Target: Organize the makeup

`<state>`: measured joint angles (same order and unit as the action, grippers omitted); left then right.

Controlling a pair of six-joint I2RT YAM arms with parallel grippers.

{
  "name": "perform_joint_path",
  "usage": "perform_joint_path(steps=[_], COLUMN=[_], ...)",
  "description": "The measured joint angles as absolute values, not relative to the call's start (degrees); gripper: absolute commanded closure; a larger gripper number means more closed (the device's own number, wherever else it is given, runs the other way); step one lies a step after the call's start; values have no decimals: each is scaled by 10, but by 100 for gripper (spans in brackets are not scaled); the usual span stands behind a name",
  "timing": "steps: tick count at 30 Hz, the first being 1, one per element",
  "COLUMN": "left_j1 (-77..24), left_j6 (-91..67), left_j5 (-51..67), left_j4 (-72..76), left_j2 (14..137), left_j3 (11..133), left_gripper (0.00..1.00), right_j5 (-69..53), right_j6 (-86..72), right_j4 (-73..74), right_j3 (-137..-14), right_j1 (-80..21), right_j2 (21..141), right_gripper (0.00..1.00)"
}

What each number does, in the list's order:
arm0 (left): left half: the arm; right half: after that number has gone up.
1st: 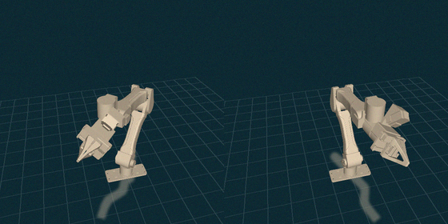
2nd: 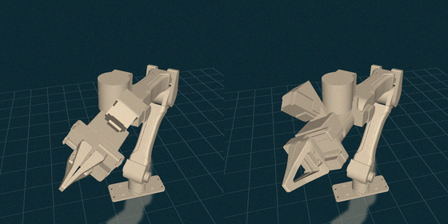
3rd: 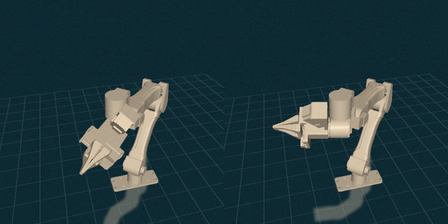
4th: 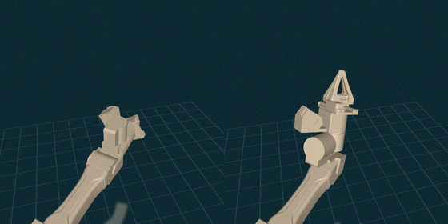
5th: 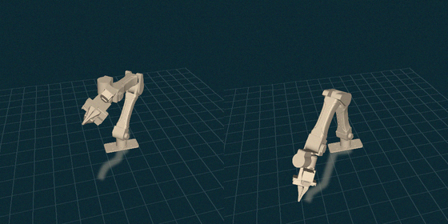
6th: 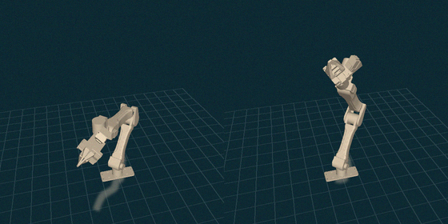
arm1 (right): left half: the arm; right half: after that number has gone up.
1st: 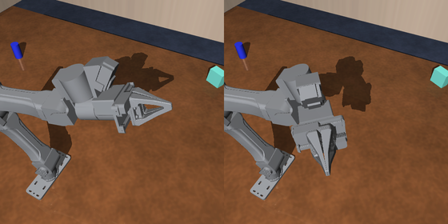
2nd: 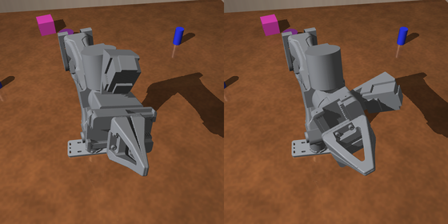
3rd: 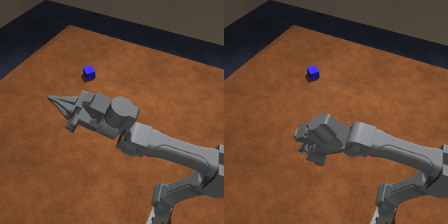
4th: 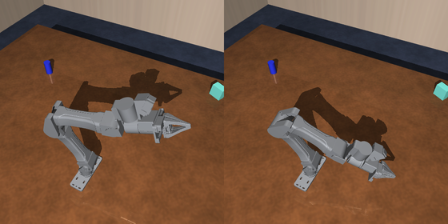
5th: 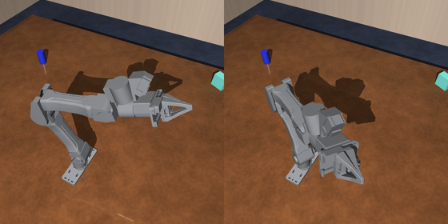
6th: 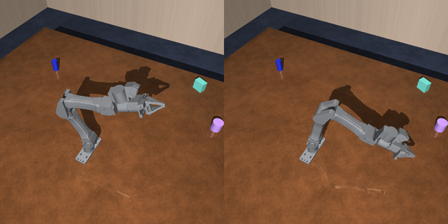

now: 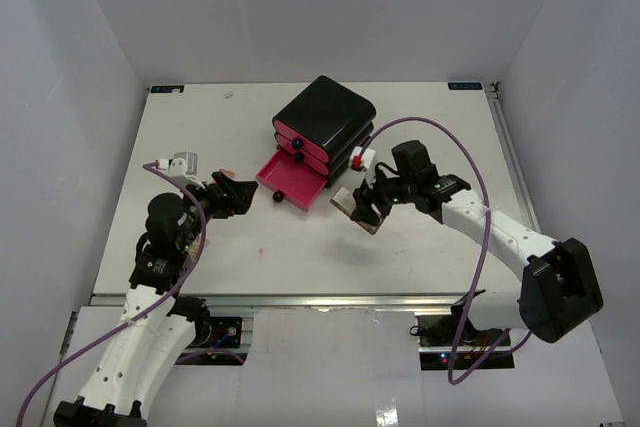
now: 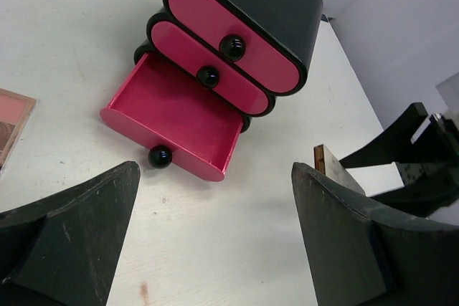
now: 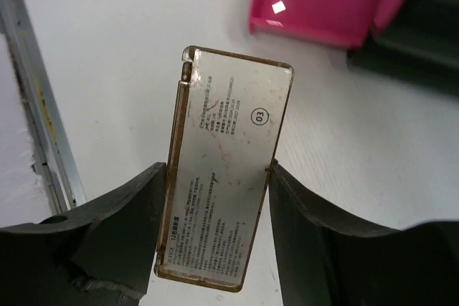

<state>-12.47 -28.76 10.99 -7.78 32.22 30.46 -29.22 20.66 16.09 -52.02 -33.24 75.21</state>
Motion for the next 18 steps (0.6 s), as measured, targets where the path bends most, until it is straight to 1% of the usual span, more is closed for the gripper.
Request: perform_joint_path(steps=[4,7,11,14,18], left_j1=[-125,-125,-125,-125,-125], left_j6=[-289,-292,-296,-298,-299], left_j5=[105,98,92,89,85], left_j4=[-78,-79,-84,-89,-95], left_j2=[316,311,305,305,303], left_j3=[305,305,305,305,305], left_gripper=[2,2,2,2,2], right_j5=[-265,-230,-184,-149,-95], right_j6=[261,280,289,289,289], right_j4=[180,185,176,190,196], right_j3=[-606,-696,-818,-896,-960], right_j1=[-425,-467,-481,-483,-488], right_j2=[777,838,966,1061,1149], right_gripper=[92,92,90,86,83])
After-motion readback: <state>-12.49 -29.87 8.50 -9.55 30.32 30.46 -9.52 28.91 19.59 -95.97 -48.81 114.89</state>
